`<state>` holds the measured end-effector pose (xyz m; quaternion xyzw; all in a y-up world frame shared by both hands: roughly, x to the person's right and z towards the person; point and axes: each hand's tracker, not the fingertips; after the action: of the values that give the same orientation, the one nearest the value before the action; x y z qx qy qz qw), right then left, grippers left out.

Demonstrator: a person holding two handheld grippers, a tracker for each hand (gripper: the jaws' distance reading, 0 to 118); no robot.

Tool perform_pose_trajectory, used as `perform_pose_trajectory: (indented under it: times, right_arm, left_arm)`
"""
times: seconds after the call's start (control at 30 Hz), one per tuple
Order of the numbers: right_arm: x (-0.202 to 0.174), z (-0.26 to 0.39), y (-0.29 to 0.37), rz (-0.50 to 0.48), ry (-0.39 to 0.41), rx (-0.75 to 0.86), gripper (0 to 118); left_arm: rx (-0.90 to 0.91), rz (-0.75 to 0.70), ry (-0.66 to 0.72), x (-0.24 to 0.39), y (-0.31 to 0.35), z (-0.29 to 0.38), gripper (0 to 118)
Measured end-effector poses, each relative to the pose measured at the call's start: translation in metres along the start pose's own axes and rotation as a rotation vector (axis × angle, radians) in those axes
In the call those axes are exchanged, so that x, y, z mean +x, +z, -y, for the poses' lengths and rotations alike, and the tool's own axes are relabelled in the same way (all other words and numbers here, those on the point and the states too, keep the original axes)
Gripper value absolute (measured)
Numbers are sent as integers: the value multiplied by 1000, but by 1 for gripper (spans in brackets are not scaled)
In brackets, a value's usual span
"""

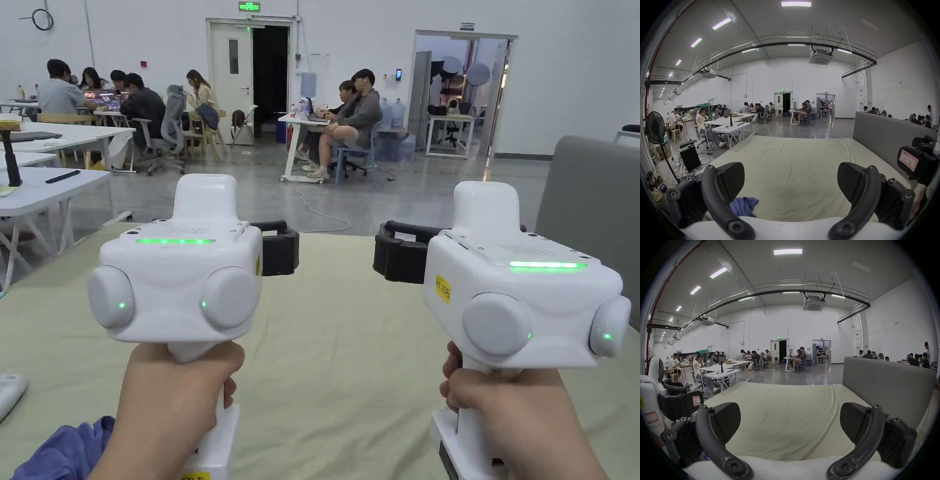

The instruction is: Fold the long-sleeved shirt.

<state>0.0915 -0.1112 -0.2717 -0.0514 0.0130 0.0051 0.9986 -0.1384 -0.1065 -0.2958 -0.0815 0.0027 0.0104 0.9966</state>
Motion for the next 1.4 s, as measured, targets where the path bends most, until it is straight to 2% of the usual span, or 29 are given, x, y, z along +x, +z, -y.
perform_pose_trajectory:
  times: [1.4]
  right_arm:
    - [6,-3,6,0,-13,7,118]
  left_arm:
    - [-20,15,10,1,2,-3,114]
